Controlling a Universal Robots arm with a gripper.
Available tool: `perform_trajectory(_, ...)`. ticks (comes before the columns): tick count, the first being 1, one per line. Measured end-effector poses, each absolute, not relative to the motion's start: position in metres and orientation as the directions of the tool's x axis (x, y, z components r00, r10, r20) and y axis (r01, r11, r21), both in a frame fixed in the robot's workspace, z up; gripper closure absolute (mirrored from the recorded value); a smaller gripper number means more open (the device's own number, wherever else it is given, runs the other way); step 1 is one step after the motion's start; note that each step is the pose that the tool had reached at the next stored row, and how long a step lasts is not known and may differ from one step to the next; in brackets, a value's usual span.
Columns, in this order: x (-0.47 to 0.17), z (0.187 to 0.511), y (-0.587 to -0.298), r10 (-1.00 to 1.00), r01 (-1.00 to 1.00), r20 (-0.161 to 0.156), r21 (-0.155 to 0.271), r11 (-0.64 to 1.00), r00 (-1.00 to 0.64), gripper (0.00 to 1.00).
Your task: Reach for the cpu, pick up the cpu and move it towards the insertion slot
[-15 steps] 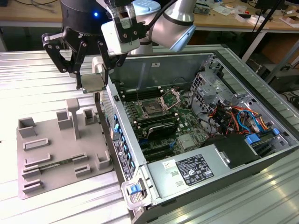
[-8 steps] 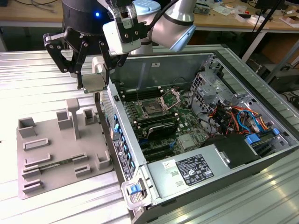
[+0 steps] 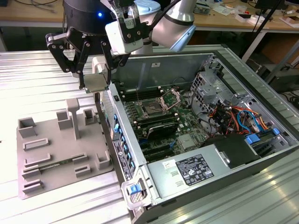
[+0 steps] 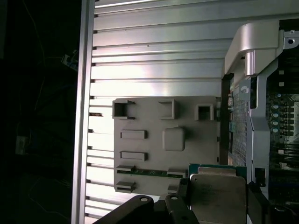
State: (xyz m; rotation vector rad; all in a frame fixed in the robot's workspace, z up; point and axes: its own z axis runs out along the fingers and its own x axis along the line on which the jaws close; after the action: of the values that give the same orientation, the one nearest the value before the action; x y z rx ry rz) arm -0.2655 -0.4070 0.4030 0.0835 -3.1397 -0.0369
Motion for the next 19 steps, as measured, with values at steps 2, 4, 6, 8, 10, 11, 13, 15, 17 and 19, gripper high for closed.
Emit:
perform_trajectory(2, -0.2644, 0.403, -0.407, -0.053, -0.053, 0.0, 0.023, 0.998, -0.999, 0.45)
perform_trajectory(4, -0.2636, 0.4029, -0.407, -0.053, -0.053, 0.0, 0.023, 0.998, -0.999, 0.45)
perform_trajectory(6, -0.263, 0.4029, -0.407, -0.053, -0.053, 0.0, 0.023, 0.998, -0.999, 0.45)
perform_trajectory(8, -0.2625, 0.4029, -0.407, -0.053, -0.053, 0.0, 0.023, 0.998, -0.999, 0.45)
perform_trajectory(10, -0.262, 0.4029, -0.407, -0.053, -0.053, 0.0, 0.023, 0.998, -0.999, 0.45)
perform_trajectory(11, -0.2616, 0.4029, -0.407, -0.053, -0.053, 0.0, 0.023, 0.998, -0.999, 0.45)
perform_trajectory(13, -0.2613, 0.4029, -0.407, -0.053, -0.053, 0.0, 0.023, 0.998, -0.999, 0.45)
perform_trajectory(15, -0.2606, 0.4027, -0.407, -0.053, -0.053, 0.0, 0.024, 0.998, -0.999, 0.45)
perform_trajectory(17, -0.2596, 0.4027, -0.407, -0.053, -0.053, 0.0, 0.023, 0.998, -0.999, 0.45)
perform_trajectory(19, -0.2588, 0.4026, -0.407, -0.053, -0.053, 0.0, 0.023, 0.998, -0.999, 0.45)
